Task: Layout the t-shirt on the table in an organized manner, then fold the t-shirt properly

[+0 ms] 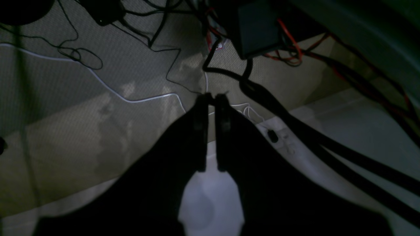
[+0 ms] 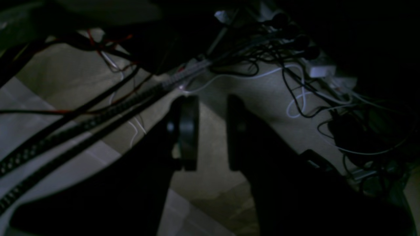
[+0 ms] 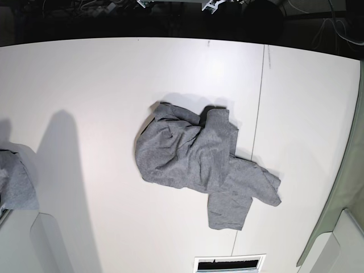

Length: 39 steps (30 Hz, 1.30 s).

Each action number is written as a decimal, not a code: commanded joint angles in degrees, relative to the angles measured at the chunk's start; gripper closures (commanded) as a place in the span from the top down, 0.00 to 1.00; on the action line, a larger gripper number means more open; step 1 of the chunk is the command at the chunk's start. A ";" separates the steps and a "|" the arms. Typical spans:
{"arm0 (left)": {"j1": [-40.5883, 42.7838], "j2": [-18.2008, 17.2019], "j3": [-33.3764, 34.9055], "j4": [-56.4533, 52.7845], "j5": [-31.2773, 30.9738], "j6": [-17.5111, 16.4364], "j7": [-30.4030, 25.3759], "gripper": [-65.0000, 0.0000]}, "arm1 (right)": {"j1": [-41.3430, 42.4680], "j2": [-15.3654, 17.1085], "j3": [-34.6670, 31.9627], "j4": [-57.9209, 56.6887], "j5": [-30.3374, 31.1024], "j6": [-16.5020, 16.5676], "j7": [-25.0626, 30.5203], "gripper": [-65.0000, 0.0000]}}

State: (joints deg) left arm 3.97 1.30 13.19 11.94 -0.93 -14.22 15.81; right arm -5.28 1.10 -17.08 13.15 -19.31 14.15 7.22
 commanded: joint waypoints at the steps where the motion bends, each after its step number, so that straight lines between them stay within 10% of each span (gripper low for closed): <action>1: 0.22 0.44 -0.02 0.17 -0.11 -0.61 -0.17 0.07 | -0.48 0.13 0.09 0.26 0.22 0.66 0.07 0.23; 39: 10.54 -2.05 -0.02 15.17 -0.09 -0.63 -1.84 0.07 | -4.79 1.03 0.09 6.97 0.24 0.76 0.11 0.23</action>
State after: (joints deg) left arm 13.93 -0.69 13.17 27.22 -1.02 -14.48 13.67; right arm -9.72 2.02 -17.04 20.14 -19.31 14.37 6.92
